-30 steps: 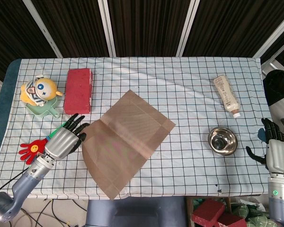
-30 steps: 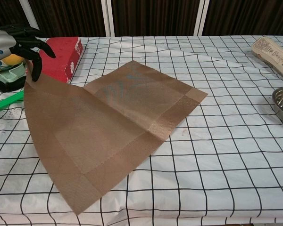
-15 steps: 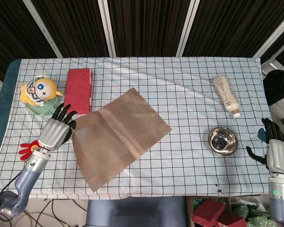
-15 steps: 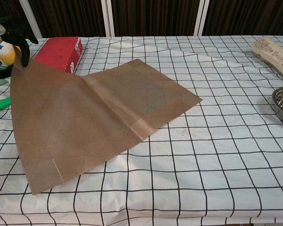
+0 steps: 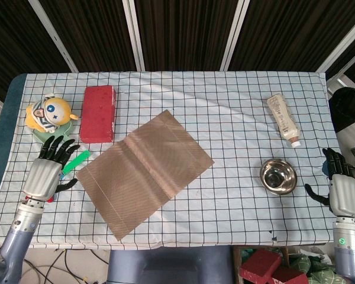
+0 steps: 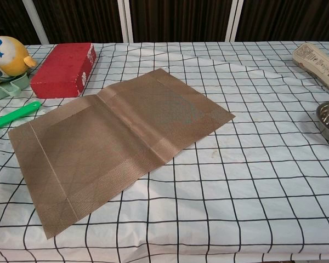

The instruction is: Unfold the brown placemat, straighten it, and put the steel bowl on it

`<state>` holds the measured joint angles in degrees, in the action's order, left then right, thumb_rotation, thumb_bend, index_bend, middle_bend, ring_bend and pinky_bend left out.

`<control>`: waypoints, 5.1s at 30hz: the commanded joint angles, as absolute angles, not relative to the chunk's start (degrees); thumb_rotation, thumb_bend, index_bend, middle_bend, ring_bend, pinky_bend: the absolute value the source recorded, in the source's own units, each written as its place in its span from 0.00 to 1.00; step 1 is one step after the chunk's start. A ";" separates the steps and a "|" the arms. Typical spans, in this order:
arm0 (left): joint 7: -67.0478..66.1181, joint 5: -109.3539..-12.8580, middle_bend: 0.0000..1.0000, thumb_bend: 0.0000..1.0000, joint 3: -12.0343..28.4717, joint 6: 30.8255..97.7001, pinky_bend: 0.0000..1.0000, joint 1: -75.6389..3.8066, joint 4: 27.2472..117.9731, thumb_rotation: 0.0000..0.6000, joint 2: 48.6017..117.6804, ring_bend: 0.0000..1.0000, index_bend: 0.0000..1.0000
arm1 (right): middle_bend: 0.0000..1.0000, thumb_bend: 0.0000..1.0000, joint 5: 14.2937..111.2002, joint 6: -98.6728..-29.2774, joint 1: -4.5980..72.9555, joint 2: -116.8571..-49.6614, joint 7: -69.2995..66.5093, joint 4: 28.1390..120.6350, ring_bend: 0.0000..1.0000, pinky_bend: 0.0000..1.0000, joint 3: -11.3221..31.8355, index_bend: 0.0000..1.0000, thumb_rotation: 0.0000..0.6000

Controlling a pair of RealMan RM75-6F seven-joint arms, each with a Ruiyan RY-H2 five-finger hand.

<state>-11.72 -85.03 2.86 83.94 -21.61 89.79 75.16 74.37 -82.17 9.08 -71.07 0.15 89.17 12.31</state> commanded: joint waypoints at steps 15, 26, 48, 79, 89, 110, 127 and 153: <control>-4.38 -85.71 0.05 0.05 2.97 91.89 0.00 -13.22 91.28 1.00 73.35 0.00 0.08 | 0.04 0.06 79.97 -76.65 18.83 -68.68 14.33 95.86 0.04 0.16 15.00 0.09 1.00; -1.34 -85.34 0.03 0.05 5.27 91.05 0.00 -13.51 88.86 1.00 73.78 0.00 0.07 | 0.04 0.03 76.17 -65.41 31.67 -74.56 32.24 95.06 0.05 0.16 17.47 0.09 1.00; -0.30 -83.88 0.03 0.05 8.53 90.31 0.00 -14.04 86.13 1.00 75.91 0.00 0.06 | 0.04 0.00 70.09 -54.34 42.88 -90.86 32.78 74.66 0.05 0.16 14.88 0.10 1.00; 0.36 -82.13 0.03 0.05 10.12 88.54 0.00 -13.92 86.50 1.00 75.63 0.00 0.05 | 0.04 0.00 67.60 -50.90 47.13 -100.30 27.82 61.96 0.05 0.16 13.10 0.10 1.00; 0.84 -82.04 0.03 0.05 10.24 88.24 0.00 -13.78 87.06 1.00 75.31 0.00 0.05 | 0.04 0.00 66.00 -50.02 47.24 -99.44 30.21 63.31 0.05 0.16 12.36 0.10 1.00; 1.74 -81.93 0.03 0.05 10.50 87.79 0.00 -13.60 87.80 1.00 74.94 0.00 0.05 | 0.04 0.00 64.06 -49.30 48.36 -97.29 29.48 67.65 0.05 0.16 12.93 0.10 1.00; 2.07 -81.44 0.03 0.05 10.79 87.35 0.00 -13.51 88.29 1.00 74.76 0.00 0.05 | 0.04 0.00 62.21 -47.73 49.06 -97.21 28.60 69.11 0.05 0.16 12.01 0.11 1.00; 2.31 -80.83 0.03 0.05 10.99 86.57 0.00 -13.54 88.76 1.00 74.69 0.00 0.05 | 0.04 0.00 64.84 -48.09 48.83 -99.78 19.21 64.50 0.05 0.16 11.82 0.11 1.00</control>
